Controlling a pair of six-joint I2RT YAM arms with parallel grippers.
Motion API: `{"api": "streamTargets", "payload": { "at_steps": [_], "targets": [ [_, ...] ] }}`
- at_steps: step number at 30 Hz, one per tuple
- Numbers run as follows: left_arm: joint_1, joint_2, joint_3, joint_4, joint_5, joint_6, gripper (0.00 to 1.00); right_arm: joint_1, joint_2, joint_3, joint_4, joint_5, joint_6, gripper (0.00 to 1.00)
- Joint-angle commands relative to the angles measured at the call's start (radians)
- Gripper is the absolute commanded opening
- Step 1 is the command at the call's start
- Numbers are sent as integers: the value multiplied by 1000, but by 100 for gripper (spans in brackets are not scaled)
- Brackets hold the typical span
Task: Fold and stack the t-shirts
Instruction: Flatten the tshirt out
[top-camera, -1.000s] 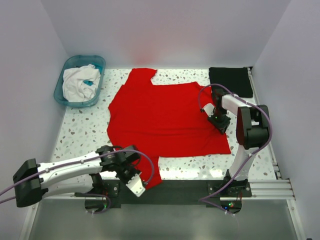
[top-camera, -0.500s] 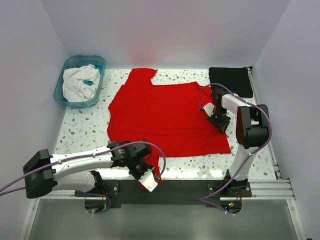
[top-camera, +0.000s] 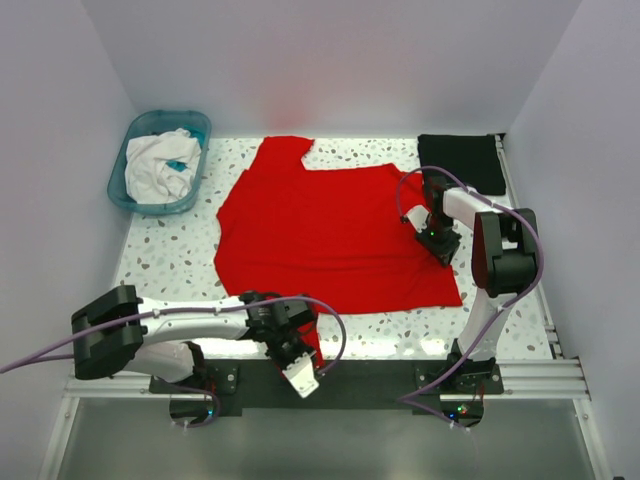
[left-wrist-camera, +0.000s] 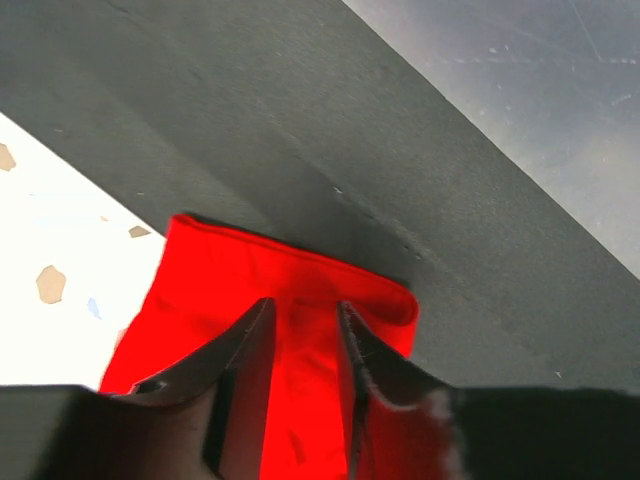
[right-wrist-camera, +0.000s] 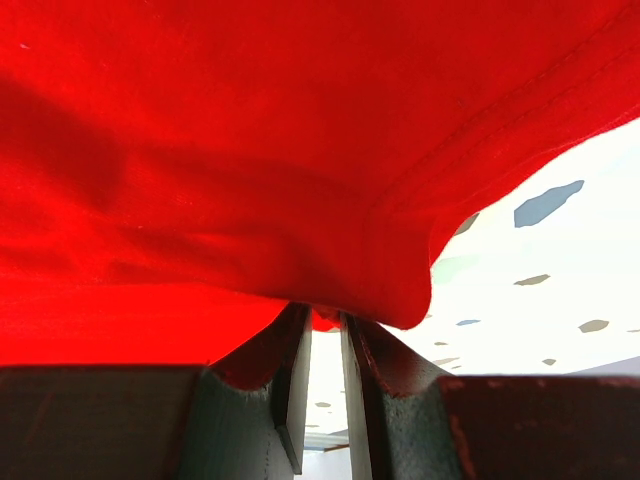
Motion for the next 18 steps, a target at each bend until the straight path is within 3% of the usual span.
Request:
{"api": "streamTargets", "payload": {
  "at_steps": [1,9,18],
  "targets": [
    [-6,0,-16,-7,18,62,31,-5,18,0,72,-7,0,22],
    [-8,-54,20,-72,30,43,0,-5,29,11,72,-11,-6,22],
    [-18,-224,94,-405,20,118,0,-5,28,19,71,-7,-26,21]
  ]
}}
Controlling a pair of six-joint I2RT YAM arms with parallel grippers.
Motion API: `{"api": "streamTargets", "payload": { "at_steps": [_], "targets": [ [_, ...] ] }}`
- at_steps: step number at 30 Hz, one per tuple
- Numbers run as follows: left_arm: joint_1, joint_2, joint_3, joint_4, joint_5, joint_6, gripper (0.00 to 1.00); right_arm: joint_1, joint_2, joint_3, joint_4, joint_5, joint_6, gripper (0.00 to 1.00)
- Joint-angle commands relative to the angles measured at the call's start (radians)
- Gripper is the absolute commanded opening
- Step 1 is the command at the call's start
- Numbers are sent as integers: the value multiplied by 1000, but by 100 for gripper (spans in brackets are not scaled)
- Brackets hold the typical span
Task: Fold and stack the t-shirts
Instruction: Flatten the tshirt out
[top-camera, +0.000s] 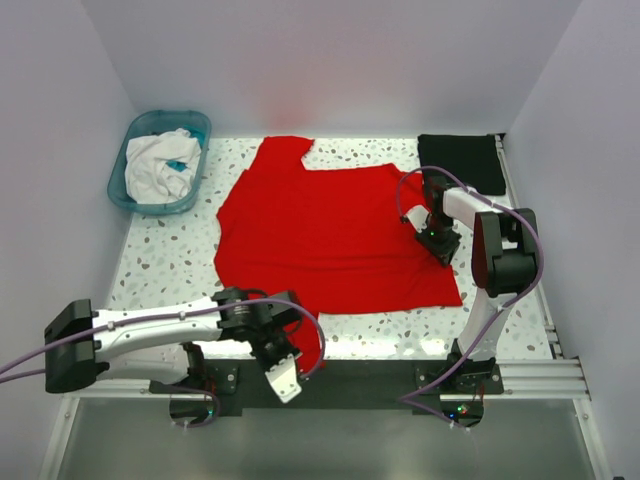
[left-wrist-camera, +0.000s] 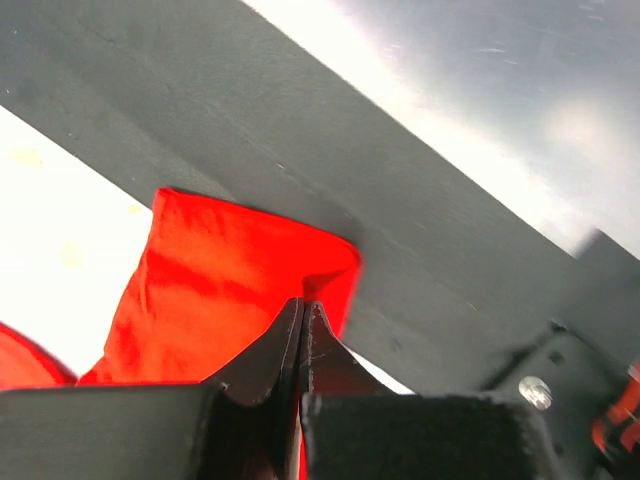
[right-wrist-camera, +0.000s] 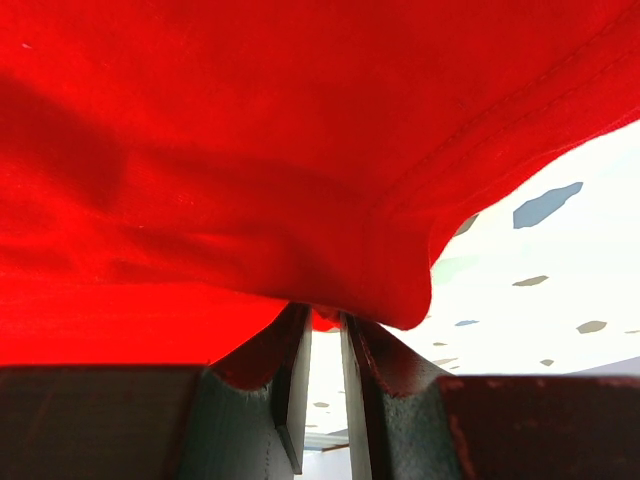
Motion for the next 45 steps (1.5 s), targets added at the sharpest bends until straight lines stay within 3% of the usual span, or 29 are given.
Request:
{"api": "streamTargets", "payload": {
  "at_steps": [1,6,7,8,9,12,15,19,23,26,32,38,45],
  "targets": [
    [-9,-62,58,-221,12,84,0,-6,25,18,71,-7,-23,21],
    [-28,-122,55,-415,11,281,0,-6,28,15,71,-5,-29,21],
    [-31,-134,47,-457,9,308,4,-5,27,16,71,-5,-31,21],
    [-35,-159,35,-473,5,329,13,-5,25,18,69,-5,-31,21],
    [-35,-170,39,-479,11,338,34,-5,25,21,63,-7,-32,21],
    [-37,-202,50,-481,20,340,57,-5,16,24,53,-8,-38,21],
    [-37,-220,77,-455,-6,323,58,-5,-4,26,37,-20,-43,21],
    [-5,-174,139,-292,-74,46,48,-5,-45,52,-19,-65,-44,21],
    [292,-92,182,-159,66,-155,46,-5,-128,64,-73,-108,-52,24],
    [536,-44,193,-32,72,-344,46,-9,-188,46,-112,-120,-69,25],
    [730,66,200,143,-49,-669,46,-15,-245,-17,-122,-128,-98,25],
    [866,183,183,189,-181,-734,43,-17,-271,-155,-61,-96,-117,24],
    [885,307,141,154,-294,-660,41,-25,-274,-330,46,-30,-150,23]
  ]
}}
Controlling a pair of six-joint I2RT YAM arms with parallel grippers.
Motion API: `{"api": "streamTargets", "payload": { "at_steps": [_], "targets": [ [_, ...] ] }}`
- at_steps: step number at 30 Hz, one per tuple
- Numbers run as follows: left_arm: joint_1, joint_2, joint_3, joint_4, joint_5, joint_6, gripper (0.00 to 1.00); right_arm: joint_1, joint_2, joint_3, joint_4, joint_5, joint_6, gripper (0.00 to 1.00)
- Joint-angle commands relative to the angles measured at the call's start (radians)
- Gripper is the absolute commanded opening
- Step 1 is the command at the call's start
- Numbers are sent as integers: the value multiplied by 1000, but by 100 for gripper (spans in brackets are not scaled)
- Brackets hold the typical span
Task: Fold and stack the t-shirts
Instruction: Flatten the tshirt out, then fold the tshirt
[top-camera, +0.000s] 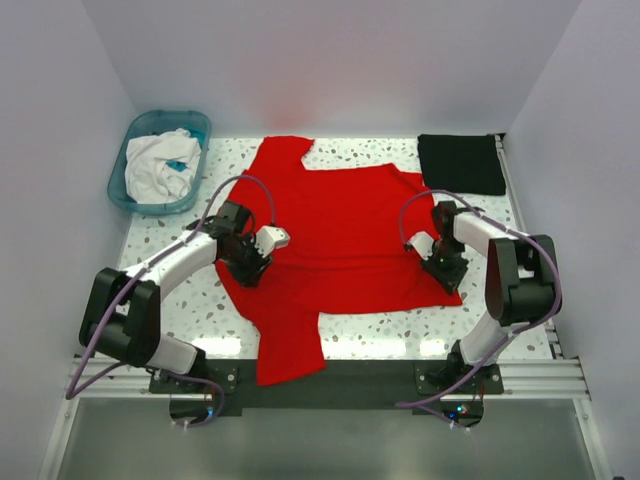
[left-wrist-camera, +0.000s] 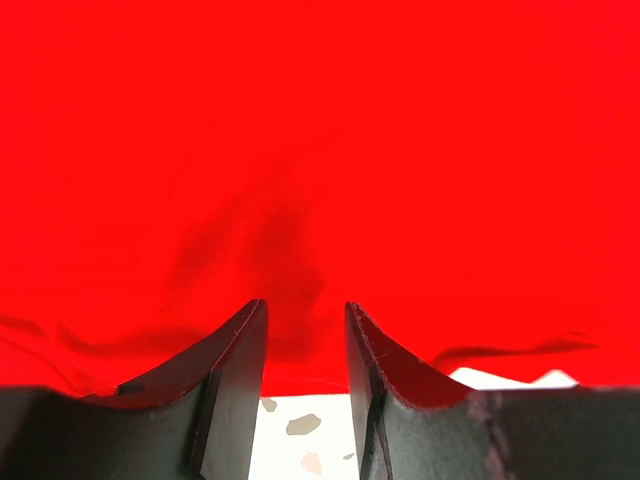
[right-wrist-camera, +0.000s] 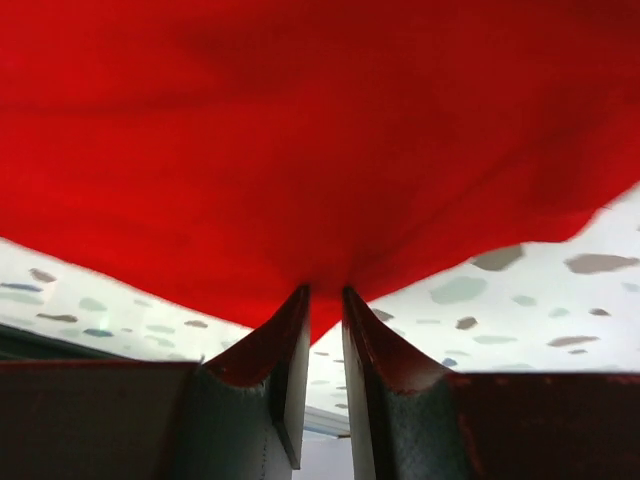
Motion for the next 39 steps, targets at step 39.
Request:
{"api": "streamTargets", "payload": {
  "at_steps": [39],
  "targets": [
    [124,42,-135,8,-175,166,34,17,67,53,2,-47,-19,18]
  ]
}}
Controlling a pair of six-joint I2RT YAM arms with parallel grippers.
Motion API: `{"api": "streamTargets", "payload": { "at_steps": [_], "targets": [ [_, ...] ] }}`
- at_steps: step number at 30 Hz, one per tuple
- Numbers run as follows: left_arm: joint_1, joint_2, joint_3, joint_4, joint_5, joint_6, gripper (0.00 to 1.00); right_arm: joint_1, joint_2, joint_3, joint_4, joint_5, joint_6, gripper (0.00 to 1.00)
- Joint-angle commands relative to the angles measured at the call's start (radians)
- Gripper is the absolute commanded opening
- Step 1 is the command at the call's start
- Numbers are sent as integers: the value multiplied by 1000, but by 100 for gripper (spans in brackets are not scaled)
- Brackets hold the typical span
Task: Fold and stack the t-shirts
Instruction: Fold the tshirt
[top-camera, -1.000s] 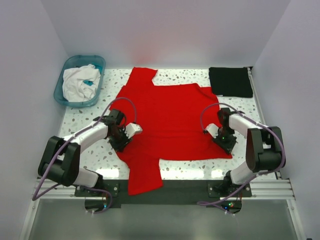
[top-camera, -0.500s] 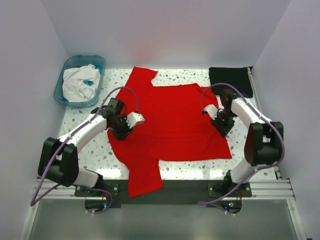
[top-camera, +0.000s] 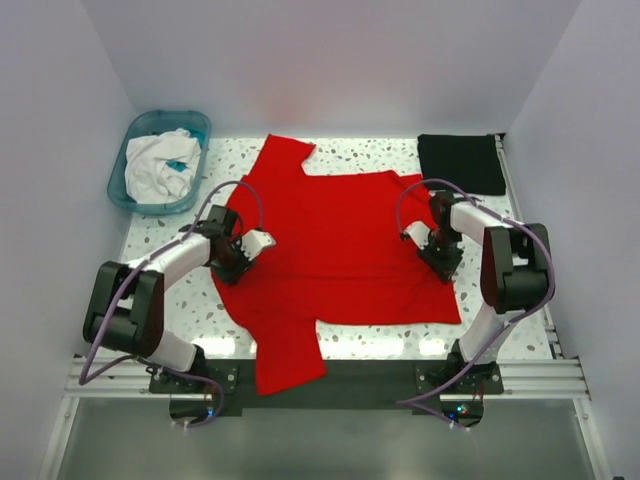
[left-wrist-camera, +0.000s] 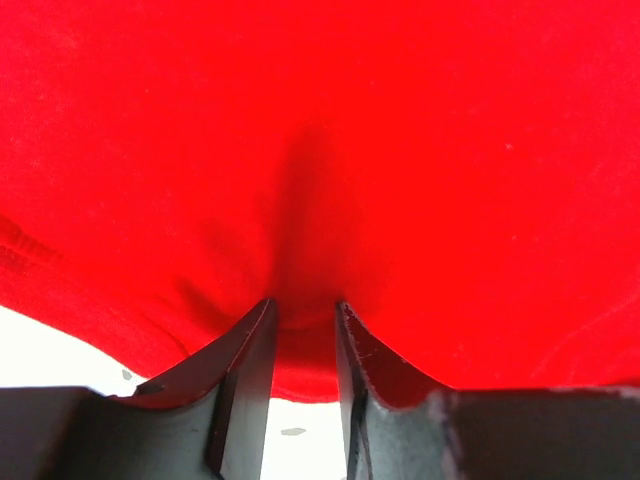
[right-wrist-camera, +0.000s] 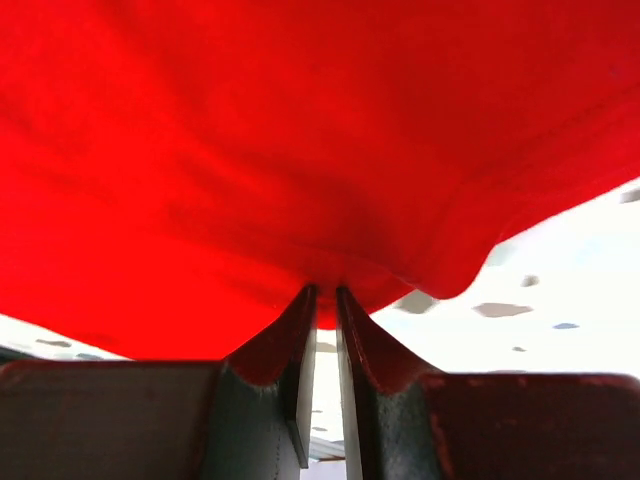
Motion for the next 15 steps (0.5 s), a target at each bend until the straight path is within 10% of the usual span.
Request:
{"api": "streamTargets", "payload": {
  "at_steps": [1,15],
  "targets": [
    [17,-54,-105,-86,-9,40,33,36,-59,-95,-26,-12,-4,18],
    [20,-142,-105,-348,121,202,25,131,-162,-141,-259,-124,-62,19]
  ]
}}
